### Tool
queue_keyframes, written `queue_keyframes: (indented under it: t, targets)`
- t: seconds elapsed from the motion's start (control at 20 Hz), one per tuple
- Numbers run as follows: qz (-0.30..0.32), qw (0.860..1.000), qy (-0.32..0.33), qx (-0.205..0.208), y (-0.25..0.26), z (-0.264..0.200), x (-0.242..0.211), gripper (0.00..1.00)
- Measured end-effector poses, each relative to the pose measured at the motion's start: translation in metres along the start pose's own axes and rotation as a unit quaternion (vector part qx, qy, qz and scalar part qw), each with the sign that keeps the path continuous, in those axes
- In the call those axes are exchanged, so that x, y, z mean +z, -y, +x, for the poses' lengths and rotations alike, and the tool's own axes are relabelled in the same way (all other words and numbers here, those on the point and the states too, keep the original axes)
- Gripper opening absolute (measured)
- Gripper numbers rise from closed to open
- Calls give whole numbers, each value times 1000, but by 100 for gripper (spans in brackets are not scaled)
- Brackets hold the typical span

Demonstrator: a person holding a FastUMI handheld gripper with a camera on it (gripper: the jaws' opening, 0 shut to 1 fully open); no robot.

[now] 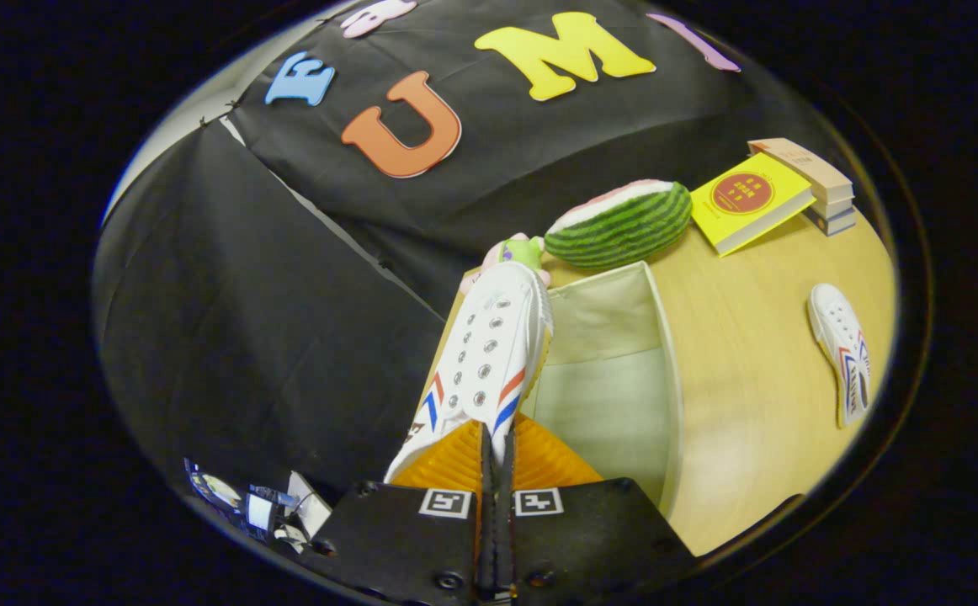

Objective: Open the storage box then place both shoes into the box .Put the left shoe in first, then the right shoe, with the right side of both shoes facing outward in a uniform manner.

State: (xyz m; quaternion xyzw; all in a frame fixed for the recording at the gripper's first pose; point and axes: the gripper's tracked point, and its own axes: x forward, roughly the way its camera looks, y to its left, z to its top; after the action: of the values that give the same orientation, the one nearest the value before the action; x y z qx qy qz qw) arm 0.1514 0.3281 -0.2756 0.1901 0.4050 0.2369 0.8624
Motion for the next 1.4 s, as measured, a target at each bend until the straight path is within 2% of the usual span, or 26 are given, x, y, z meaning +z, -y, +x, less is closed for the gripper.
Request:
queue_keyframes:
  t: [0.15,0.35,0.5,0.55,0.6,0.75,1.0,1.1,1.3,1.4]
  targets:
    - [3,1000,3,-23,7,13,-5,5]
    - [18,999,-6,-28,15,32,-18,5]
    - [1,999,-17,-50,27,46,-28,6]
    - [-10,999,-15,-43,24,46,-25,11]
    - [-32,998,-6,-47,23,46,-24,34]
    - [-108,987,48,-105,38,20,2,100]
    - [-120,984,82,-100,39,-29,22,100]
    - [-133,980,104,-109,48,-56,34,100]
    - [-114,980,120,-106,66,-105,47,100]
    - [-122,977,124,-121,85,-130,56,100]
